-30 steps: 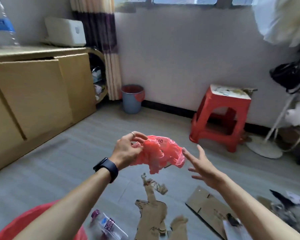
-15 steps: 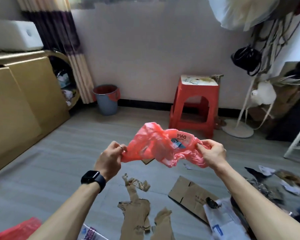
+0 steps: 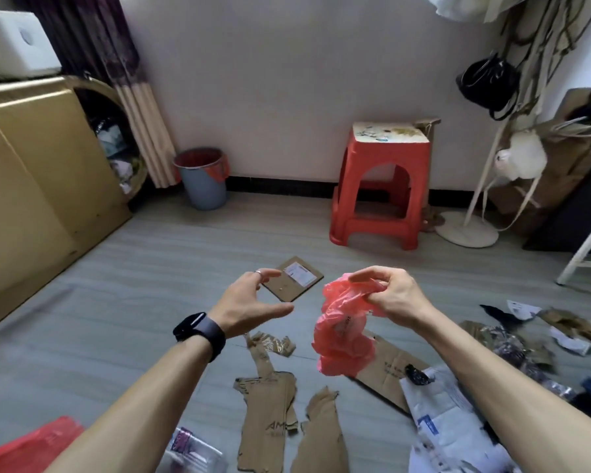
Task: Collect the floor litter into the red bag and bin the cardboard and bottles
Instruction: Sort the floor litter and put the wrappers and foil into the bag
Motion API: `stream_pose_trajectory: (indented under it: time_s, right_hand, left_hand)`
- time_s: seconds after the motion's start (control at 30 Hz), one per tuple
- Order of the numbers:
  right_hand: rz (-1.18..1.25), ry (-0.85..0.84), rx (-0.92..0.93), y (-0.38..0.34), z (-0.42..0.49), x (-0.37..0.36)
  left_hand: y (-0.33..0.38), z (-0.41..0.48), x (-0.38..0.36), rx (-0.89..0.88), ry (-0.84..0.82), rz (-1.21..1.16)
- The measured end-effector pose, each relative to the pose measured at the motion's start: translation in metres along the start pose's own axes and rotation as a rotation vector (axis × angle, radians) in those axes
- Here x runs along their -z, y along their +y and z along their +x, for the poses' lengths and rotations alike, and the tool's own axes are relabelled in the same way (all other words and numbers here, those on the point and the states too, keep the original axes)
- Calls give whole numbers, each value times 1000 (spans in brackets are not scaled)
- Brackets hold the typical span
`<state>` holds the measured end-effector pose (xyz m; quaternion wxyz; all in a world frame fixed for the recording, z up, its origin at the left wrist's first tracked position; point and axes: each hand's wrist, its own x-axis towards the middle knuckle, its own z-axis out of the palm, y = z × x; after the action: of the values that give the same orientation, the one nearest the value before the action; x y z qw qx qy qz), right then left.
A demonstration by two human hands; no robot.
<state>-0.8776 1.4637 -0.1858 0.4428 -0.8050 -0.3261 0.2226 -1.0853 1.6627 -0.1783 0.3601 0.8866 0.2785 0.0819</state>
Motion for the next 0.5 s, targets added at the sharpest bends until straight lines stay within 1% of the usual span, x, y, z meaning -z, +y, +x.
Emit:
stream_pose_trajectory:
  time_s: [0.07,0.13,0.23,0.33,0.37,0.43,0.5]
  right_hand:
    - [16,-69,18,-9,-4,-9]
    - [28,-139,69,-19,-8,-19]
    - [20,-191,130,-30,-13,-26]
    - [71,-239,133,-32,-16,-29]
    - [96,-259,130,-33,-17,-30]
    - [139,-251,116,-34,-18,-33]
    - [155,-157,113,-37,-18,-33]
  left_hand:
    - [10,1,-14,-69,-93,75]
    - [15,5,-25,-107,-132,114]
    - [16,8,-27,-82,-140,42]
    - [10,6,-31,-54,-177,11]
    - [10,3,-34,-57,-165,-1]
    - [10,1,-37,-74,-81,10]
    - [12,3,-38,-72,5,26]
